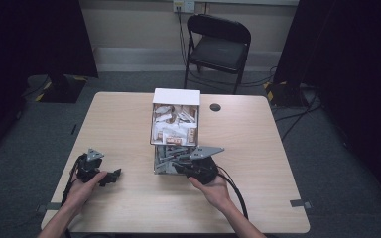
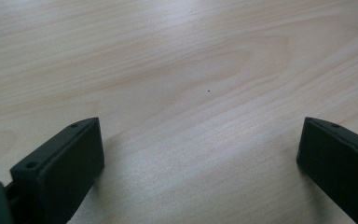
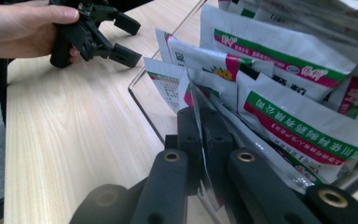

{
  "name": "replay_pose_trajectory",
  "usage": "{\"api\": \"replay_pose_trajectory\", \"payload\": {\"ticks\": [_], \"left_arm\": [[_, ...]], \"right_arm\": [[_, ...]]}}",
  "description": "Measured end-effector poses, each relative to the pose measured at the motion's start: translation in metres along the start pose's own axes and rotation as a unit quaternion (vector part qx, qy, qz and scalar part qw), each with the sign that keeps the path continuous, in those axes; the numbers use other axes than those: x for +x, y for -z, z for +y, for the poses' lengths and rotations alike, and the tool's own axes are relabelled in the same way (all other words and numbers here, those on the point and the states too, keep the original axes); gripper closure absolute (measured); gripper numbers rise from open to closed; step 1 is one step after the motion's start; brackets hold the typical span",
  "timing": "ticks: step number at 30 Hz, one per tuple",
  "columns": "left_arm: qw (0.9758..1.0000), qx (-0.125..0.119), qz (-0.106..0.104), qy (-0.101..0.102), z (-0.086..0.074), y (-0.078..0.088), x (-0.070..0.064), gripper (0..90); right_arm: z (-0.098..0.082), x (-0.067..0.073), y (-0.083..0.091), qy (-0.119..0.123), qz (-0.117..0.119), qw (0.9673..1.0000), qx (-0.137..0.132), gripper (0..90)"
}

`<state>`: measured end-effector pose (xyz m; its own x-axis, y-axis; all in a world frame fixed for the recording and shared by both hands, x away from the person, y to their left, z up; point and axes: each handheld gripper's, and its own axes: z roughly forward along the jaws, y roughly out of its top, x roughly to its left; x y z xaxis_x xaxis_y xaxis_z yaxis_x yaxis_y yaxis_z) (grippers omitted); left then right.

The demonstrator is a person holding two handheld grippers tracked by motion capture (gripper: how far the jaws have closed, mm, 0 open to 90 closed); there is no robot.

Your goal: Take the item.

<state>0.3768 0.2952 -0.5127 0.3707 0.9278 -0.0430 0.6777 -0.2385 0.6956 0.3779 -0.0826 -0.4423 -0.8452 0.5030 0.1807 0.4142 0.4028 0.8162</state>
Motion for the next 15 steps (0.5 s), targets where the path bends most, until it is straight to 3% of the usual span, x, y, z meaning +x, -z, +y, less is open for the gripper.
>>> {"api": "replay_pose_trajectory", "payload": {"ticks": [11, 15], "left_arm": [[1.0000, 0.000, 0.001, 0.000, 0.0000, -0.0001, -0.0001, 0.3], [1.0000, -0.001, 0.001, 0.000, 0.0000, -0.0001, -0.0001, 0.3]], "right_arm": [[0.0066, 0.0037, 0.0075, 0.002, 0.005, 0.9999, -0.016, 88.6], [0.0075, 0.0058, 0.0104, 0.013, 0.007, 0.9997, -0.019, 88.6]]}}
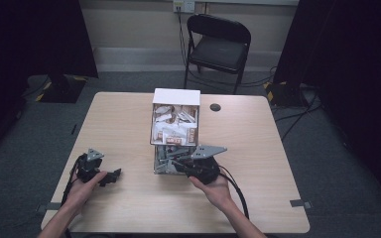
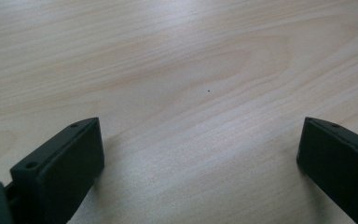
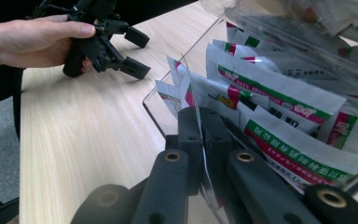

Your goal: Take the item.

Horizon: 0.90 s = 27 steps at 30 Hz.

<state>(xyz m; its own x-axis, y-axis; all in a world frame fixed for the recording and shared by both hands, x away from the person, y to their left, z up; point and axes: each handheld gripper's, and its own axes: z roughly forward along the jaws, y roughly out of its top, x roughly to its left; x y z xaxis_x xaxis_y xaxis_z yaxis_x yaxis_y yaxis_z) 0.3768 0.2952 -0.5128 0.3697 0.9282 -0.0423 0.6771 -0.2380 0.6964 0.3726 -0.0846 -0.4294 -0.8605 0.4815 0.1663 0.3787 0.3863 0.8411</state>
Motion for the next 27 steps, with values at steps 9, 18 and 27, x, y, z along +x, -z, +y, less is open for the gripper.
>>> {"api": "replay_pose_trajectory", "payload": {"ticks": [9, 18, 27], "left_arm": [[1.0000, 0.000, 0.000, 0.000, 0.000, 0.000, 0.000, 0.3], [1.0000, 0.000, 0.000, 0.000, 0.000, 0.000, 0.000, 0.3], [1.0000, 0.000, 0.000, 0.000, 0.000, 0.000, 0.000, 0.3]], "right_arm": [[0.002, 0.001, 0.006, -0.005, 0.003, 1.0000, -0.008, 88.8], [0.005, 0.004, 0.011, -0.008, 0.004, 0.9998, -0.017, 88.9], [0.007, 0.003, 0.018, -0.021, 0.008, 0.9993, -0.031, 89.1]]}}
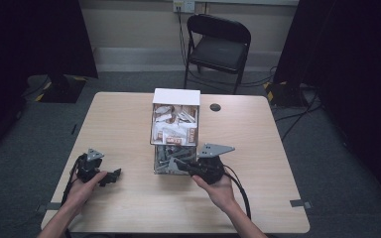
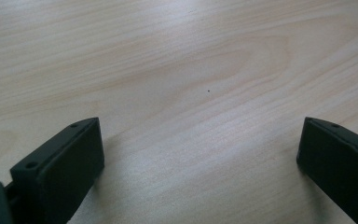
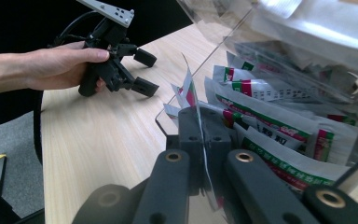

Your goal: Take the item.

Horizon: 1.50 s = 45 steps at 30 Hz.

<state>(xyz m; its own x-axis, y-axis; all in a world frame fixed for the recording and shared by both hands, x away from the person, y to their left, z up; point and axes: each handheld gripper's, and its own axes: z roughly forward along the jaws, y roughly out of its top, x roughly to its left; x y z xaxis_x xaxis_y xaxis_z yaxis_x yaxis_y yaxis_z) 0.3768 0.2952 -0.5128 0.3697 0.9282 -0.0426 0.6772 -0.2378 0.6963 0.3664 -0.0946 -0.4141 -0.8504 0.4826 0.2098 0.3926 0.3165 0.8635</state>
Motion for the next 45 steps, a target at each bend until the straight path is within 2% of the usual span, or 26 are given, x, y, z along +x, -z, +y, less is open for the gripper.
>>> {"api": "replay_pose_trajectory", "payload": {"ticks": [20, 35, 45], "left_arm": [[1.0000, 0.001, -0.001, -0.001, 0.000, 0.000, 0.000, 0.3], [1.0000, 0.000, 0.000, 0.000, 0.000, 0.000, 0.000, 0.3], [1.0000, 0.000, 0.000, 0.000, 0.000, 0.000, 0.000, 0.3]], "right_arm": [[0.003, 0.006, 0.014, 0.002, -0.007, 0.9999, -0.009, 90.0], [0.001, 0.004, 0.028, -0.004, -0.010, 0.9999, -0.013, 90.0], [-0.002, -0.001, 0.039, -0.007, -0.022, 0.9996, -0.016, 90.0]]}}
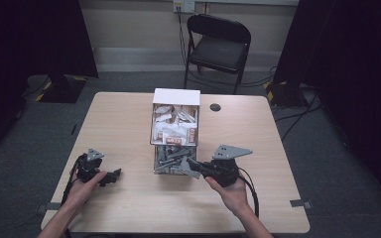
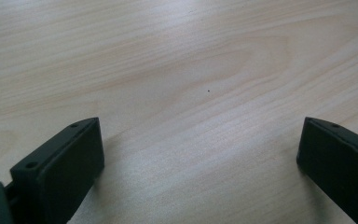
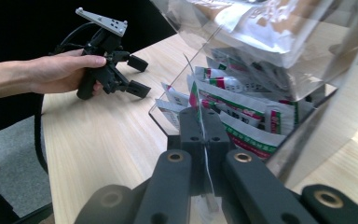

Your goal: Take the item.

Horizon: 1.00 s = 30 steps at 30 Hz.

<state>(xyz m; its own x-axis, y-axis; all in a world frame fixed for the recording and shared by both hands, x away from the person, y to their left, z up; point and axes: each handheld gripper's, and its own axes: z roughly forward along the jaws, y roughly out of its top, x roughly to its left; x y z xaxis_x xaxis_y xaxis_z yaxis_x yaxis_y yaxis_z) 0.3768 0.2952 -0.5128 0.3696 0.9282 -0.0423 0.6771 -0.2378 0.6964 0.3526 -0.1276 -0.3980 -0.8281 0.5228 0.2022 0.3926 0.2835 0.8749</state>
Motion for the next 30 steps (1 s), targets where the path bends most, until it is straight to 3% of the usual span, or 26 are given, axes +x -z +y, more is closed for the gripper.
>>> {"api": "replay_pose_trajectory", "payload": {"ticks": [15, 30], "left_arm": [[1.0000, 0.000, 0.000, 0.000, 0.000, 0.000, 0.000, 0.2], [1.0000, 0.001, 0.000, -0.001, 0.000, 0.000, 0.000, 0.3]], "right_arm": [[-0.001, -0.010, 0.018, -0.007, -0.019, 0.9997, -0.012, 90.0], [0.003, -0.033, 0.033, -0.020, -0.050, 0.9984, -0.019, 90.0]]}}
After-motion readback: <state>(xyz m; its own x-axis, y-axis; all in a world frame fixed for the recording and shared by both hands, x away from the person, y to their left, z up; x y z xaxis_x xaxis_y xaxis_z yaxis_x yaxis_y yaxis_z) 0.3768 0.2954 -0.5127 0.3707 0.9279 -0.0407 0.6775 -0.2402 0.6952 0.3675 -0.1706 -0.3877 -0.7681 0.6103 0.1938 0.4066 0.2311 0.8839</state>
